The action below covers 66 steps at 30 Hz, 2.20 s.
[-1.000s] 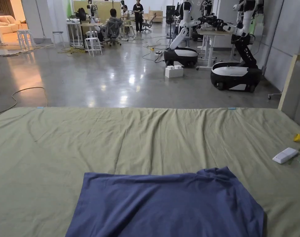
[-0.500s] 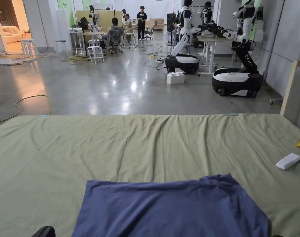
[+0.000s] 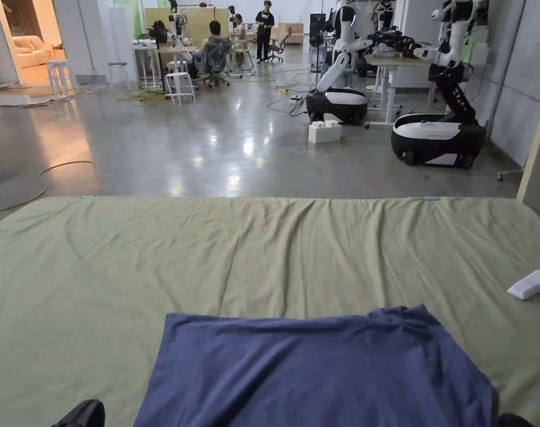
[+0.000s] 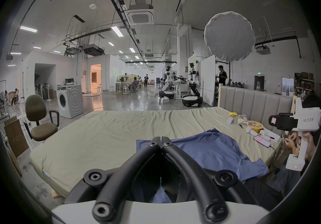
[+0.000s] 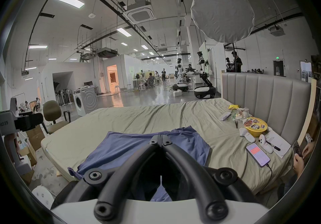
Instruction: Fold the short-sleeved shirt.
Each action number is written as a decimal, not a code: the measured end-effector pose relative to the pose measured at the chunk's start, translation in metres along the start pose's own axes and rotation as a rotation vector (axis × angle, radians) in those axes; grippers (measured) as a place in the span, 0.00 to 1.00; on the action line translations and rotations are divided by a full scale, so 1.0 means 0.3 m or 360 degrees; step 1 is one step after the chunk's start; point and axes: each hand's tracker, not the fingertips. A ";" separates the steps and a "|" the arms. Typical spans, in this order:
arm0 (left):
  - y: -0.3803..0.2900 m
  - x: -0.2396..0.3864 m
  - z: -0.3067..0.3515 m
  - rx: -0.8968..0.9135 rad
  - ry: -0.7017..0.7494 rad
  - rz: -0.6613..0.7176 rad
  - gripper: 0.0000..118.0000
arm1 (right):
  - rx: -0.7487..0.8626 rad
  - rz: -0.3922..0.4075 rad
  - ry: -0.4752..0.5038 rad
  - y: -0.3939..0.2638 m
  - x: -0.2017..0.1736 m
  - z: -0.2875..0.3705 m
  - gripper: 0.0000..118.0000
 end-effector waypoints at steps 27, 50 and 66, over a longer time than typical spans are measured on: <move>-0.644 -0.239 -0.333 -0.0984 -0.0134 0.0514 0.39 | -0.0251 -0.0140 -0.0059 -0.092 0.060 -0.017 0.00; -0.647 -0.140 -0.470 -0.1248 -0.0122 0.0206 0.11 | -0.0851 -0.0707 -0.0558 -0.494 0.442 -0.028 0.65; -0.491 -0.150 -0.436 -0.1066 -0.0172 0.0426 0.08 | -0.0693 -0.0921 -0.0394 -0.410 0.455 -0.182 0.03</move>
